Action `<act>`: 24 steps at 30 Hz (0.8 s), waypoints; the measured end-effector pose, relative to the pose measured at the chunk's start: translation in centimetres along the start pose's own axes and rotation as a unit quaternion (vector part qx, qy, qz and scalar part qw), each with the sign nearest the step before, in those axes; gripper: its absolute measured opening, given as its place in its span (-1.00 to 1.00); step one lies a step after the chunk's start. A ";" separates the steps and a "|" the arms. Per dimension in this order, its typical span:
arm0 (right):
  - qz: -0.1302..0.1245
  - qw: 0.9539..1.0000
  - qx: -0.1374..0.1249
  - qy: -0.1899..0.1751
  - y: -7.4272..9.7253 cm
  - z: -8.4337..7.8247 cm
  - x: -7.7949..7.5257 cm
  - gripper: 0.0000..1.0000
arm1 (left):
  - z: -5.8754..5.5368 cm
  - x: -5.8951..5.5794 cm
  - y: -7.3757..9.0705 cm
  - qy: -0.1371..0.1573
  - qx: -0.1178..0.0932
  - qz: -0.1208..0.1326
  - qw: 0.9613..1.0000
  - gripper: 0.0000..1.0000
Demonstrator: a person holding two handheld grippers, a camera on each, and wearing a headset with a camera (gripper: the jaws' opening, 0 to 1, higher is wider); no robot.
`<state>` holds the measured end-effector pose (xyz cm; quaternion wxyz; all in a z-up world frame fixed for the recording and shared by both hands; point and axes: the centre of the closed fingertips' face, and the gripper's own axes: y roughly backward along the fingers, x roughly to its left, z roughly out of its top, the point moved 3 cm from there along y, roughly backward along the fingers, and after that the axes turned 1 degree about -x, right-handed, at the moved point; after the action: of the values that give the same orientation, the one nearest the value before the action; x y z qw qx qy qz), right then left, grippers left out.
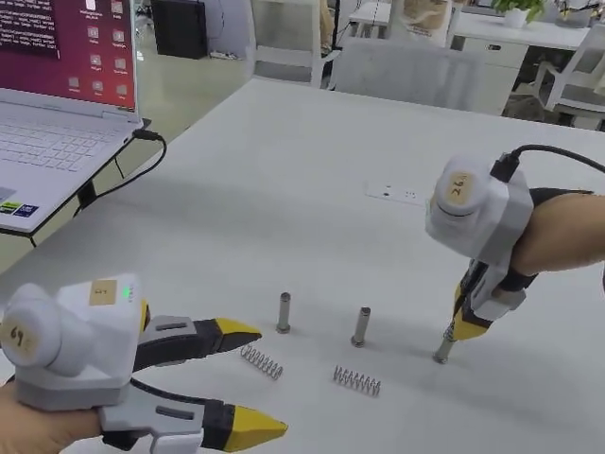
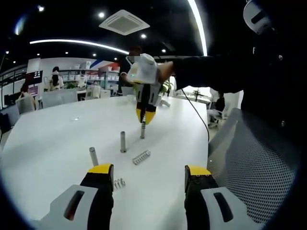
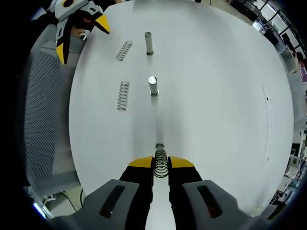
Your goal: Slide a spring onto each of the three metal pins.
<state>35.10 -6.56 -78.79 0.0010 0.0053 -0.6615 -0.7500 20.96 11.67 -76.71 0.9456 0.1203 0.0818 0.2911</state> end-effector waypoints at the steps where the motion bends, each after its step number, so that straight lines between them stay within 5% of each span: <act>1: -0.001 1.000 0.000 0.002 -0.2 0.0 0.0 -0.82 | 0.0 0.0 0.0 0.000 0.000 0.000 1.000 0.09; 15: -0.001 1.000 0.013 0.002 -2.9 -0.2 0.3 -0.82 | 0.0 0.1 0.1 0.001 0.001 0.004 1.000 0.07; 24: -0.001 1.000 0.005 0.000 -3.1 -0.3 0.3 -0.80 | 0.0 0.1 0.1 0.001 0.000 0.005 1.000 0.07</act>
<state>34.81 -6.42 -81.94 0.0005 0.0064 -0.6653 -0.7466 20.98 11.86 -76.68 0.9441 0.1200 0.0825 0.2959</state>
